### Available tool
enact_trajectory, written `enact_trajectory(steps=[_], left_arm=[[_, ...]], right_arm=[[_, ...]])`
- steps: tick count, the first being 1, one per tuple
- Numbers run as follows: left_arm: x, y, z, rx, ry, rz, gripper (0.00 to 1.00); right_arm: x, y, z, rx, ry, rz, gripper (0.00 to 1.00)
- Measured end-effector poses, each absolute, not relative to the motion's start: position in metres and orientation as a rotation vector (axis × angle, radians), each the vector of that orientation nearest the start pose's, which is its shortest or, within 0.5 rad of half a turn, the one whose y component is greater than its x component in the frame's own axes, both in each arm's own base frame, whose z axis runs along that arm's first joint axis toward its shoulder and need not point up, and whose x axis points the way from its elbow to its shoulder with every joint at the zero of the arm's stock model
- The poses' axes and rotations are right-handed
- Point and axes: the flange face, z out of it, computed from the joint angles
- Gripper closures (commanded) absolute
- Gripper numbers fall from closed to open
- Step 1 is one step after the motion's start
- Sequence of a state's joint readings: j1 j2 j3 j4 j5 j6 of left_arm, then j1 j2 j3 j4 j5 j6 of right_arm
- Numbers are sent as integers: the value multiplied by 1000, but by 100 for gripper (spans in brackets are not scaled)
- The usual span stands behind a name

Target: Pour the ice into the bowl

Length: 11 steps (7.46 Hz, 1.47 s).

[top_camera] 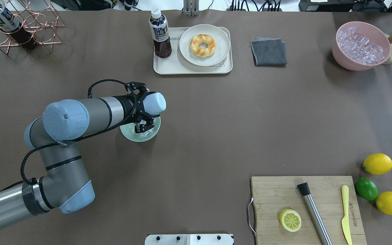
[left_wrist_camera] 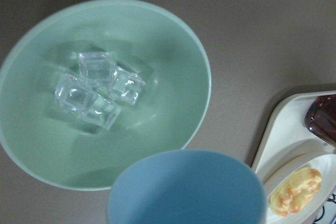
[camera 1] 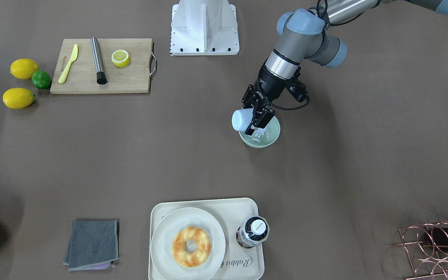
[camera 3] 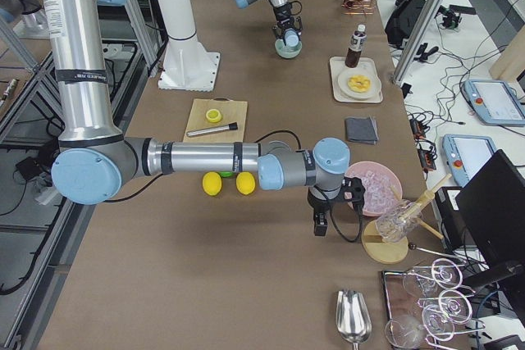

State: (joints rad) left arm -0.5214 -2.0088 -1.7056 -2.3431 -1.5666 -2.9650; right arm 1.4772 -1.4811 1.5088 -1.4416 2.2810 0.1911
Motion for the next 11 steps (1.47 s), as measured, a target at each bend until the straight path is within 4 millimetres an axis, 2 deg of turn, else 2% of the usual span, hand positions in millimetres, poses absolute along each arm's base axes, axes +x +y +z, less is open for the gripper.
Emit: enact_trajectory(steps=[2,4,5,6,8,10,11], left_arm=[[476,-428,257,-647,1450,-1615,41],[453,-430,266,-573,1403,-1638,41],[441,-433,270,-478,1317,-1639,42],[425,-446,283,-379,1142,-1638,42],[376,-473,300,-289,852,-1681,44],[351,-480,321,-199,532,-1700,47],[341,-476,345,-138,357,-1701,47]], right_arm=[[17,-544,634,48,-723,36,1],[17,-545,634,49,-723,35,1],[17,-546,633,50,-723,35,1],[17,-546,633,51,-723,35,1],[17,-546,632,52,-724,35,1],[17,-546,630,53,-724,37,1],[17,-546,628,53,-725,38,1]])
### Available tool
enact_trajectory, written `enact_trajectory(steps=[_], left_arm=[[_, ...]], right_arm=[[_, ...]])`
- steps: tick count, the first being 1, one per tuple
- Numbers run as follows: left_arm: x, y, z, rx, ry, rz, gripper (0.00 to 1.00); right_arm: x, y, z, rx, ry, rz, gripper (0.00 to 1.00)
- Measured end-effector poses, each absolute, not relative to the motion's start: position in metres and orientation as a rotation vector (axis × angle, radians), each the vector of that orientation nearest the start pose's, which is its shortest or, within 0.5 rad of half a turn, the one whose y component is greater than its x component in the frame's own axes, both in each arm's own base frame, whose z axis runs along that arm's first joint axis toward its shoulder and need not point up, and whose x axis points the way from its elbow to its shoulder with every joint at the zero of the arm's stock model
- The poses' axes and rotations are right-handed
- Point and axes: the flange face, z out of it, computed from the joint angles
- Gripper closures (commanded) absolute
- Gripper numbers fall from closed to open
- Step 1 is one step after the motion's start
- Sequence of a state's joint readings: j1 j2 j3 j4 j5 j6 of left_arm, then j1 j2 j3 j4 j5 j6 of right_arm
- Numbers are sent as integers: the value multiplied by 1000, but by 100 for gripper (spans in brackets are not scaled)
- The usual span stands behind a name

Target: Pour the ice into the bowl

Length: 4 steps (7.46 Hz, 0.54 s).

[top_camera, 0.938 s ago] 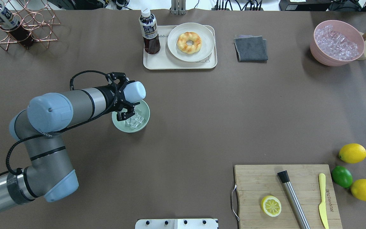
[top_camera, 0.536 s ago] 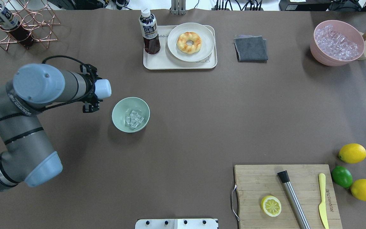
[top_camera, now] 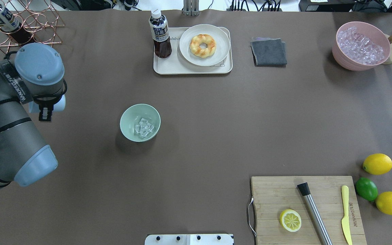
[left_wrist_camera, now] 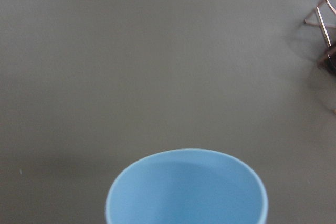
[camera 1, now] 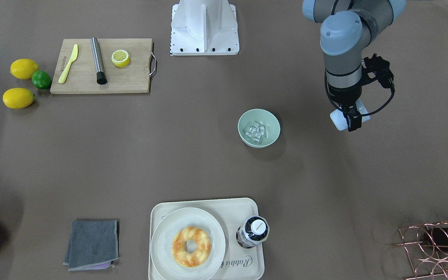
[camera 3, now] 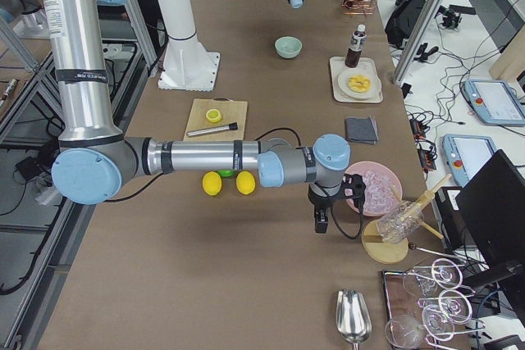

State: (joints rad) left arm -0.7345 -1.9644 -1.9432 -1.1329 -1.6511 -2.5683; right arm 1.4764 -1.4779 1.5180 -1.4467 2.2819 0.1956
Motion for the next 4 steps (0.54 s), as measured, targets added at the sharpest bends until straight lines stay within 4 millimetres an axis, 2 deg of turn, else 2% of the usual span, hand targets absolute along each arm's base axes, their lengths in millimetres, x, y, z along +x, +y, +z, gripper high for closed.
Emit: enact_trajectory(steps=[2,3,4], left_arm=[[312,-463,400,-7,43,-1673,48],[294,-452,437,37,-80,-1649,48],[270,-438,484,108,-201,-1625,48]], right_arm=[[15,-546,622,50,-724,39,1],[15,-546,619,48,-724,42,1],[14,-546,617,46,-724,44,1]])
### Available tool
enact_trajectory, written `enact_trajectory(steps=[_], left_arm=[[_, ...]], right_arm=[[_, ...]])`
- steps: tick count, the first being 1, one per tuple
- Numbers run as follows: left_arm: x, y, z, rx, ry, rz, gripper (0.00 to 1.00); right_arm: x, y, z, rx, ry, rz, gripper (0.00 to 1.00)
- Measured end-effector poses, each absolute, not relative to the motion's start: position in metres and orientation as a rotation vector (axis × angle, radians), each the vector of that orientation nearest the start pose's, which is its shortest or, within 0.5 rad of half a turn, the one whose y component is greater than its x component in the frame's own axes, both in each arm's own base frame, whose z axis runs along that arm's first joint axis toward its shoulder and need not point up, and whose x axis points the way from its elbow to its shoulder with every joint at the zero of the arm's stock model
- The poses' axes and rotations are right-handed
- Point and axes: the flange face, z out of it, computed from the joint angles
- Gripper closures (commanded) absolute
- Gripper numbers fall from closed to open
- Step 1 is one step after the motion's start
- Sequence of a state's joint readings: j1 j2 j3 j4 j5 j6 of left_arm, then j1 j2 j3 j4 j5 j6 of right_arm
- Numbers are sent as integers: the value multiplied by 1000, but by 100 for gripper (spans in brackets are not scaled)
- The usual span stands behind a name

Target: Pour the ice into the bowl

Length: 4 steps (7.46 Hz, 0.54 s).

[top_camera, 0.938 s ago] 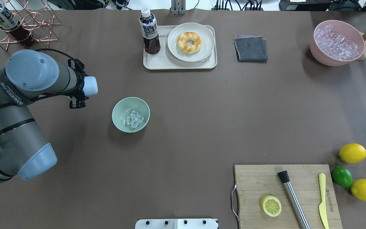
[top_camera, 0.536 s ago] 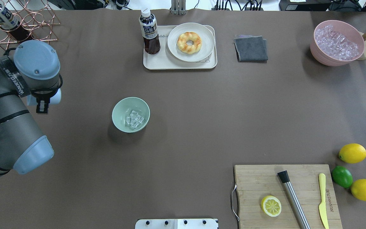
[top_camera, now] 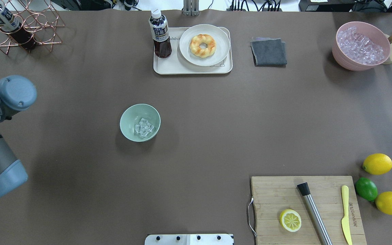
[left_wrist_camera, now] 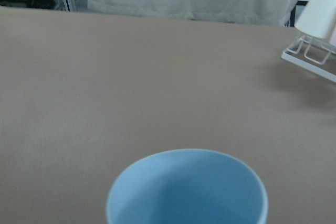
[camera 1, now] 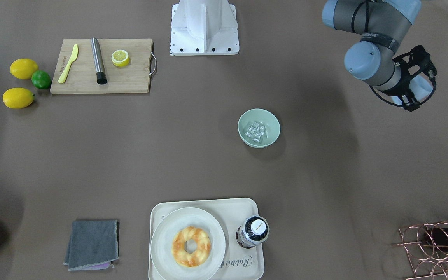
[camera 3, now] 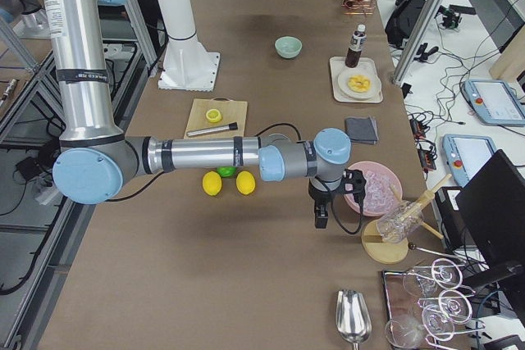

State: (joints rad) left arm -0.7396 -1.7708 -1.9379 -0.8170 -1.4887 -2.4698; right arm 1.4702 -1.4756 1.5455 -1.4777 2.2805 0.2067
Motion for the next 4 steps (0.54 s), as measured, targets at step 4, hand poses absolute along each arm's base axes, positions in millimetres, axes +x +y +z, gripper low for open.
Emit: enact_trajectory(steps=[4], left_arm=[[203,-432,615,281,-427,-1598,47]], right_arm=[[-8,-553,596,35,-729,49,1]])
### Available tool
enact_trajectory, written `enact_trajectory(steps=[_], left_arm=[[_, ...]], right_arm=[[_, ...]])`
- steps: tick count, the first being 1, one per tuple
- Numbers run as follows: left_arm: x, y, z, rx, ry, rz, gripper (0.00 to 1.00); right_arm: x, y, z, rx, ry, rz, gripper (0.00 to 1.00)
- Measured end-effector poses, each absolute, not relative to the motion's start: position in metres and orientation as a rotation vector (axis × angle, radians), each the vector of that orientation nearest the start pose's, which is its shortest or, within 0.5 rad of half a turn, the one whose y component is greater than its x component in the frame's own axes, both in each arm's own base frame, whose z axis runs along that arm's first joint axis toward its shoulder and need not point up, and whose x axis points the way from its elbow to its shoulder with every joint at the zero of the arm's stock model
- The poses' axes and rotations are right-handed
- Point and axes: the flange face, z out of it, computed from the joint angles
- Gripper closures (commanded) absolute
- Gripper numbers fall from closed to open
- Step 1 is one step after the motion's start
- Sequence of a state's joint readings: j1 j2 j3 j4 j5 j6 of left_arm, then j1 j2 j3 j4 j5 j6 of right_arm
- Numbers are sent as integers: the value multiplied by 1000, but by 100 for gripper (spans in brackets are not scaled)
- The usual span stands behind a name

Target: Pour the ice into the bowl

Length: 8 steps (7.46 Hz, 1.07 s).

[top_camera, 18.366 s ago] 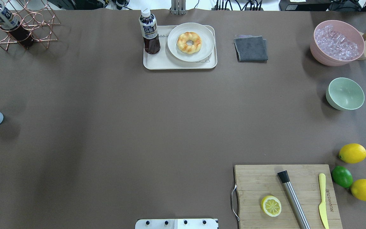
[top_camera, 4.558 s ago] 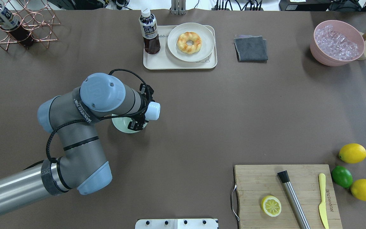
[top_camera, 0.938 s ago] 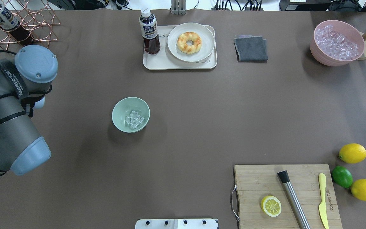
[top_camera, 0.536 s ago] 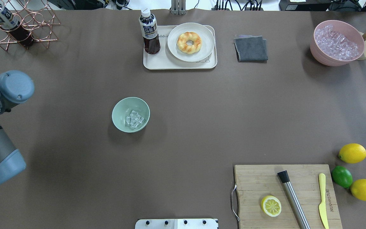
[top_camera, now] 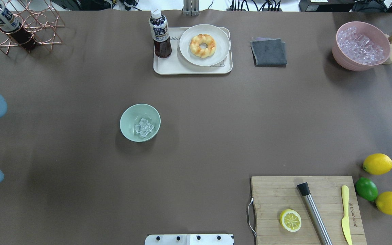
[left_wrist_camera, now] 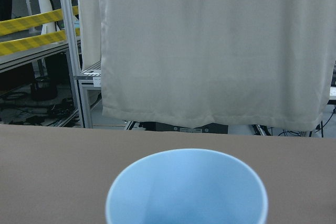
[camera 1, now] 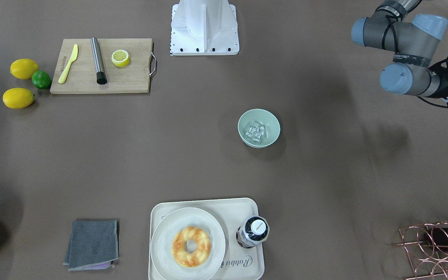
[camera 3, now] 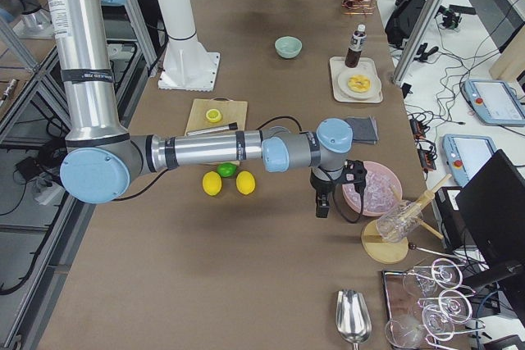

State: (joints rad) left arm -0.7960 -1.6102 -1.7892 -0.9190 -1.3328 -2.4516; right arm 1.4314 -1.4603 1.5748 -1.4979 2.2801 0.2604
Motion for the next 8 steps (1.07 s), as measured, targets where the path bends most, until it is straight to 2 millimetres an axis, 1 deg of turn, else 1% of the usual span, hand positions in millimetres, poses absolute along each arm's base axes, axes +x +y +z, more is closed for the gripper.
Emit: enact_trajectory(steps=[1,2,3,4,5,6,7,8], left_arm=[[208,-437,630,300,-427,-1594,47],[219,-444,641,336,-412,-1580,47],[236,-449,653,393,-387,-1555,47],[258,-446,666,438,-367,-1507,47],[283,-433,676,465,-355,-1444,47],[304,-420,686,488,-351,-1389,44],[317,-413,691,504,-332,-1361,40],[324,-409,693,510,-318,-1349,34]], right_arm=[[-15,-553,592,32,-728,50,1],[-19,-553,591,30,-728,49,1],[-20,-553,591,29,-728,48,1],[-20,-553,591,29,-727,47,1],[-20,-553,591,29,-727,45,1],[-20,-553,591,29,-727,44,1],[-20,-554,591,29,-727,44,1],[-20,-554,592,29,-728,43,1]])
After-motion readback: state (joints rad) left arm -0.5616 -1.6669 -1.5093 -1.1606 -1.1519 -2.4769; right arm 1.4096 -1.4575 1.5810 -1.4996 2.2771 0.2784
